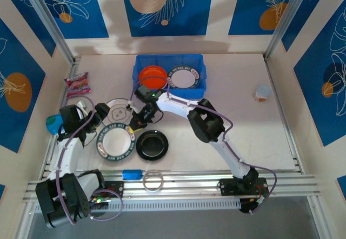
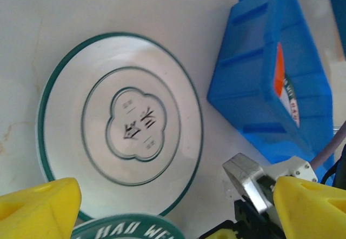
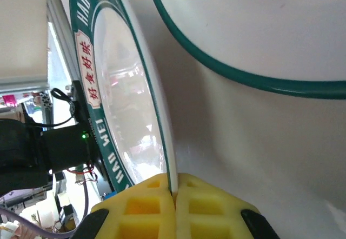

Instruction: Place the plates into the plastic bin on the countertop

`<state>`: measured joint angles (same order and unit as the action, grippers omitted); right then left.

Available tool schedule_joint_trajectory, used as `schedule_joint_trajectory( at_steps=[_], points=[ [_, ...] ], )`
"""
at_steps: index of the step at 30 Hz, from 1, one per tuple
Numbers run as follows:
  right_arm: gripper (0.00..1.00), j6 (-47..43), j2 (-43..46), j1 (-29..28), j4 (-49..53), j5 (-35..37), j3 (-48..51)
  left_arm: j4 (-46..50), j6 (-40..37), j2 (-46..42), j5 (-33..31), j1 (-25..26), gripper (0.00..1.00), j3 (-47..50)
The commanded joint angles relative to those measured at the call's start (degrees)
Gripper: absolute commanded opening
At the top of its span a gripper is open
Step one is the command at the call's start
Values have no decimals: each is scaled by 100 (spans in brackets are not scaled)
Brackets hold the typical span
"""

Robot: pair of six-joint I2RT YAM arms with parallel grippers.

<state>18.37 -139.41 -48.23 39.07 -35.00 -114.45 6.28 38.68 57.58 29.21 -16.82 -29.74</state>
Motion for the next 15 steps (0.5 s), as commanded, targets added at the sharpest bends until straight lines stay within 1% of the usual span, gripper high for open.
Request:
schedule_joint_trajectory(
  at_steps=[1, 4, 8, 10, 13, 15],
  points=[
    [0, 374, 633, 196, -486, -450, 189, -25, -67, -146, 133, 93, 92, -370],
    [0, 617, 1013, 383, -835, -516, 570, 31, -84, -118, 86, 117, 92, -560],
    [0, 735, 1420, 674, -833, -360, 854, -42, -58, -16, 74, 120, 92, -792],
    [0, 869, 1649, 856, -893, -276, 1059, -233, 26, 58, 168, 159, 91, -846],
    [0, 1049, 1985, 1130, -1066, -278, 1364, -630, 179, 227, 341, 316, 91, -926],
    [0, 1175, 2137, 1310, -1170, -290, 1503, -827, 214, 355, 376, 575, 91, -1002]
  ],
)
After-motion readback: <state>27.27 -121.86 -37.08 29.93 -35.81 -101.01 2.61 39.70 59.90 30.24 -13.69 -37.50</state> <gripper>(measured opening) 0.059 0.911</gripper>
